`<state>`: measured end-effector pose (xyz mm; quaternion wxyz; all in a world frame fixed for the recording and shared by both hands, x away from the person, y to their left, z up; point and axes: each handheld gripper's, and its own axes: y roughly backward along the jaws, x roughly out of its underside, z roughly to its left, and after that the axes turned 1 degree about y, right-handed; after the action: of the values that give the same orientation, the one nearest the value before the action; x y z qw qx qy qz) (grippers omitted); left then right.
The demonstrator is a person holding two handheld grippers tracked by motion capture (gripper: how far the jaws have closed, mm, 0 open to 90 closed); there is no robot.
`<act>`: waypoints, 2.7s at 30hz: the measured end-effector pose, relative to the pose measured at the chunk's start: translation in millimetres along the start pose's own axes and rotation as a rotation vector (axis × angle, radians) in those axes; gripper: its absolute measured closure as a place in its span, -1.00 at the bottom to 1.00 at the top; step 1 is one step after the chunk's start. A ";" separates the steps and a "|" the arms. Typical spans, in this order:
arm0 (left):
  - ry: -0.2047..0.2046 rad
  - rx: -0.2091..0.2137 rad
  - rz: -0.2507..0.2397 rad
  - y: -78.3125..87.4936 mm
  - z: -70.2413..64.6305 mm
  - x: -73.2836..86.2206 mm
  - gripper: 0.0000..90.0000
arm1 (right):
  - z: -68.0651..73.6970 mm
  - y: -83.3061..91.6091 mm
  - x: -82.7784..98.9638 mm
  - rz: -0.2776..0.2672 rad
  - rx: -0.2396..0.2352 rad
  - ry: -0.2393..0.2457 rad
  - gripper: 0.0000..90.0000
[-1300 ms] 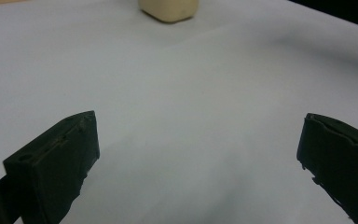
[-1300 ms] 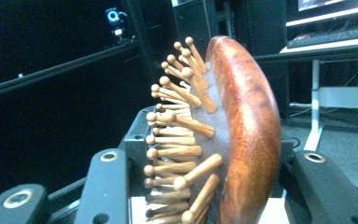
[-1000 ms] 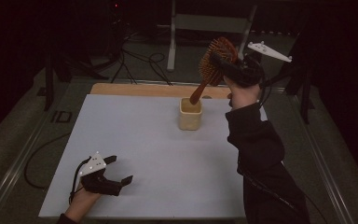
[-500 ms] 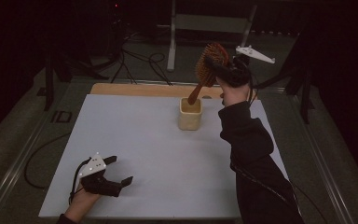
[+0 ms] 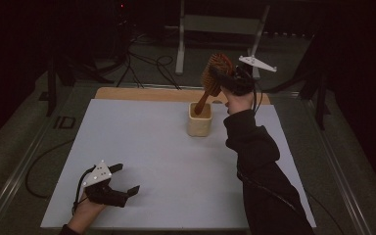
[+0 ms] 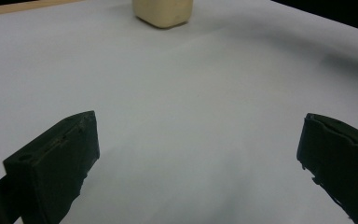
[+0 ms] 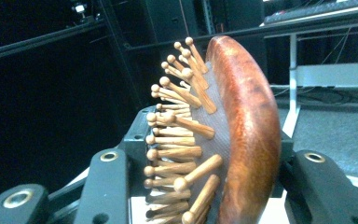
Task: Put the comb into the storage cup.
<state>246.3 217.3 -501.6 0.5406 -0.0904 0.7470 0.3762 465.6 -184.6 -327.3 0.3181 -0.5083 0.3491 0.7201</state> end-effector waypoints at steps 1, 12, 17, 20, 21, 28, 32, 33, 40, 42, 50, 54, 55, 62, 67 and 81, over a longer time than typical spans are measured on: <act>-0.003 -0.003 0.001 0.0 -0.3 -0.1 -1.00 | -0.4 -1.3 2.1 0.004 0.004 0.001 0.14; -0.009 -0.001 -0.003 0.0 -1.5 0.1 -1.00 | -2.7 -13.4 20.9 0.043 0.000 -0.004 0.13; -0.010 -0.002 -0.003 -0.6 -1.8 0.3 -1.00 | -3.4 -15.8 26.1 0.053 -0.002 -0.003 0.13; -0.011 0.000 -0.001 -0.9 -2.5 0.7 -1.00 | -3.2 -16.8 29.2 0.060 -0.002 -0.005 0.13; -0.012 0.002 -0.001 -1.0 -2.5 0.5 -1.00 | -3.2 -17.4 30.5 0.063 -0.002 -0.001 0.13; -0.014 0.001 0.001 -1.2 -2.4 0.8 -1.00 | -2.8 -21.8 40.9 0.087 -0.004 0.003 0.13; -0.014 0.000 -0.001 -1.0 -2.5 1.0 -1.00 | -3.7 -24.2 46.8 0.098 -0.007 0.000 0.13; -0.015 0.002 -0.001 -0.9 -2.4 0.9 -1.00 | -4.0 -24.7 48.1 0.103 -0.008 0.000 0.13; -0.017 0.000 0.002 -1.0 -2.3 1.2 -1.00 | -5.2 -26.3 54.9 0.116 -0.012 -0.007 0.13; -0.015 0.004 0.003 -1.0 -2.1 1.2 -1.00 | -6.0 -26.7 56.9 0.119 -0.015 -0.015 0.13; -0.017 0.002 0.001 -0.3 -1.2 1.1 -1.00 | -10.4 -28.3 66.3 0.130 -0.029 -0.037 0.12; -0.017 0.004 0.000 -0.4 -1.3 1.1 -1.00 | -12.7 -27.3 67.7 0.125 -0.029 -0.049 0.12; -0.018 0.001 0.001 -0.6 -1.3 1.1 -1.00 | -13.4 -27.2 67.6 0.127 -0.029 -0.051 0.12; -0.016 0.004 0.001 -0.9 -1.4 1.3 -1.00 | -21.4 -25.5 68.4 0.132 -0.038 -0.076 0.09; -0.015 0.005 -0.001 -1.0 -1.4 1.3 -1.00 | -29.1 -24.1 69.4 0.138 -0.037 -0.088 0.04; -0.017 0.012 -0.001 -1.6 -1.0 0.9 -1.00 | -35.7 -22.3 69.3 0.156 -0.015 -0.055 -0.23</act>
<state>246.1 215.8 -503.0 0.5478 -0.0841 0.7445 0.3721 482.4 -194.6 -406.0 0.2666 -0.4617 0.3734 0.7592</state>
